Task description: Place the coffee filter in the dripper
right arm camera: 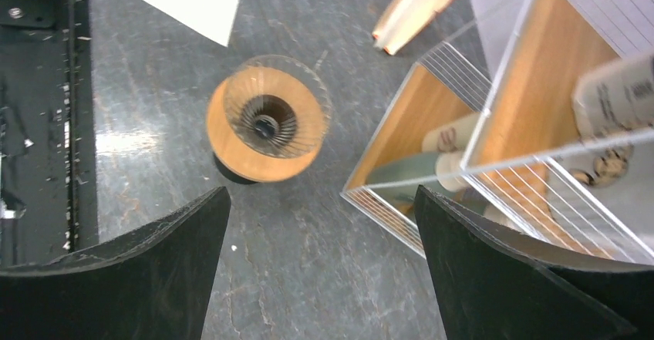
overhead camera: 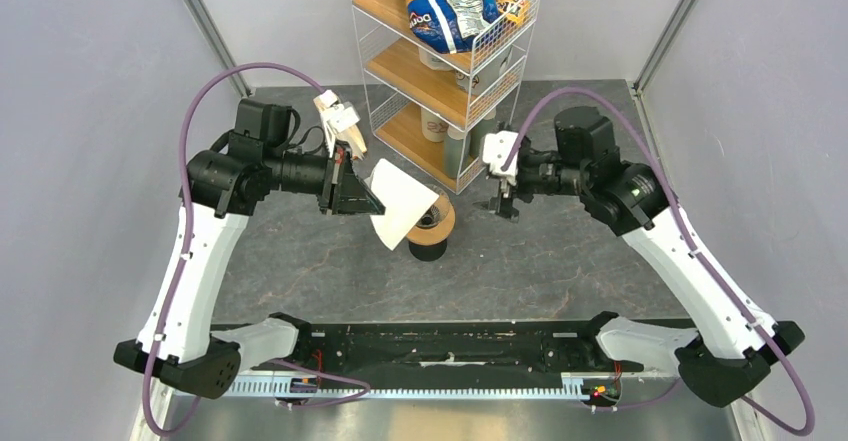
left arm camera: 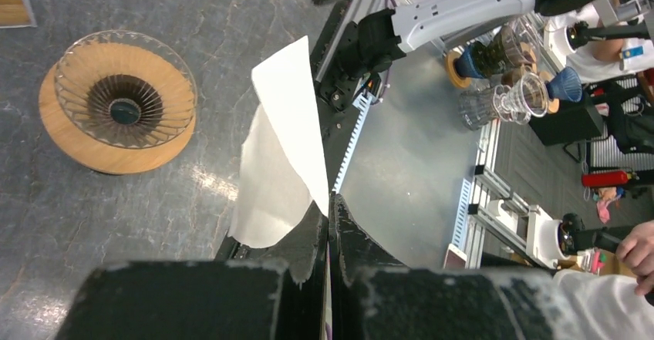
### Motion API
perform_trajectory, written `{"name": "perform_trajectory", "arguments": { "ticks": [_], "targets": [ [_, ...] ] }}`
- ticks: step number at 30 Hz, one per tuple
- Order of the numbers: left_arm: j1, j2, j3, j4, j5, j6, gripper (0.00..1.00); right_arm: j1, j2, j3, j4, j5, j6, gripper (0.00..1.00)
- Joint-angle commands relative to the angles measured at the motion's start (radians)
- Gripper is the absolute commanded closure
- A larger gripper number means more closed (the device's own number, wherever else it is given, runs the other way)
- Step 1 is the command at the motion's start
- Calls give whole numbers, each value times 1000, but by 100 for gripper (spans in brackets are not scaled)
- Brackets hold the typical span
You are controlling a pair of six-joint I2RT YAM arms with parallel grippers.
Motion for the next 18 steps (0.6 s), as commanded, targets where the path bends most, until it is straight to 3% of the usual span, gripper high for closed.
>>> {"name": "perform_trajectory", "arguments": {
  "ticks": [1,7,18],
  "targets": [
    [-32,15,45,-22,19,28,98,94,18,27,-21,11,-49,3],
    [-70,39,40,3,16,-2,98,172,53,29,-11,56,-82,9],
    [-117,68,32,80,-15,-87,98,252,100,48,1,97,-80,35]
  ]
}}
